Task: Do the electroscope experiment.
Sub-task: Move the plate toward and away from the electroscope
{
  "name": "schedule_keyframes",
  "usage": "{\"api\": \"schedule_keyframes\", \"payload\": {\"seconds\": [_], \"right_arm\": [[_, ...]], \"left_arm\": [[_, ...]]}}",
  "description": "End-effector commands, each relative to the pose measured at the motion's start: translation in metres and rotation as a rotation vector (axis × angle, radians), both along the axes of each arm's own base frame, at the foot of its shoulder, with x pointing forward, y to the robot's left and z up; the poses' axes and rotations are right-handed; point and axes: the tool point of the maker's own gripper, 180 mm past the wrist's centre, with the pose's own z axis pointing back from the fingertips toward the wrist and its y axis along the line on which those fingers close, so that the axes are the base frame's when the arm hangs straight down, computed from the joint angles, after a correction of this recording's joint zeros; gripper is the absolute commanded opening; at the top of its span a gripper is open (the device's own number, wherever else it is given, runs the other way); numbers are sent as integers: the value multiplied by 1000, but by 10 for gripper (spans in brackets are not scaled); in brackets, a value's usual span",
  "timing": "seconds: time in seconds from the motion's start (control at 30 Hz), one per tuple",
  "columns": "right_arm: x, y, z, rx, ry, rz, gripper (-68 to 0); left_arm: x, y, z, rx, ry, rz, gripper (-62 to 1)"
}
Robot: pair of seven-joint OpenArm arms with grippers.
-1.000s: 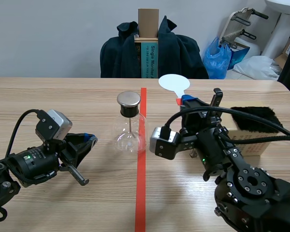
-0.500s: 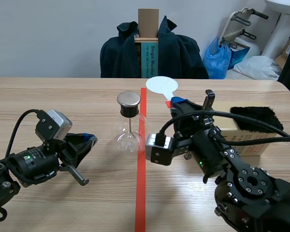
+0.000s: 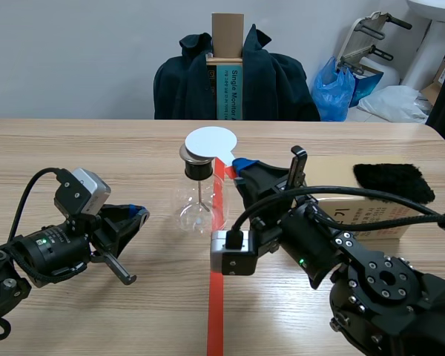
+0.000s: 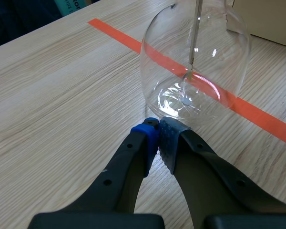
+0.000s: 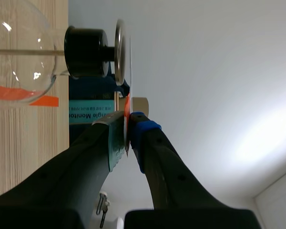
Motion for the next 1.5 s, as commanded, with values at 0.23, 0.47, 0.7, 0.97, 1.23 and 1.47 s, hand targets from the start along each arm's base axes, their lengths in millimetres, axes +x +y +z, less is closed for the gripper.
{"api": "schedule_keyframes", "payload": {"seconds": [0.23,0.47,0.7,0.97,1.23,1.47], "right_arm": [[2,3,12,9,-44,36,-669],[1,4,13,10,-44,37,-669],[2,4,13,11,-44,35,-669],[14,-10,14,23,-39,-66,-669],[30,-35,15,42,-32,-230,-669],[37,-53,24,96,-61,-331,-669]], "left_arm": [[4,-3,12,-22,-36,-8,-577],[4,-3,12,-23,-36,-8,-577],[4,-3,12,-23,-36,-8,-577],[4,-3,12,-23,-36,-8,-577],[4,-3,13,-24,-39,-9,-577],[4,-3,13,-24,-39,-9,-577]]}}
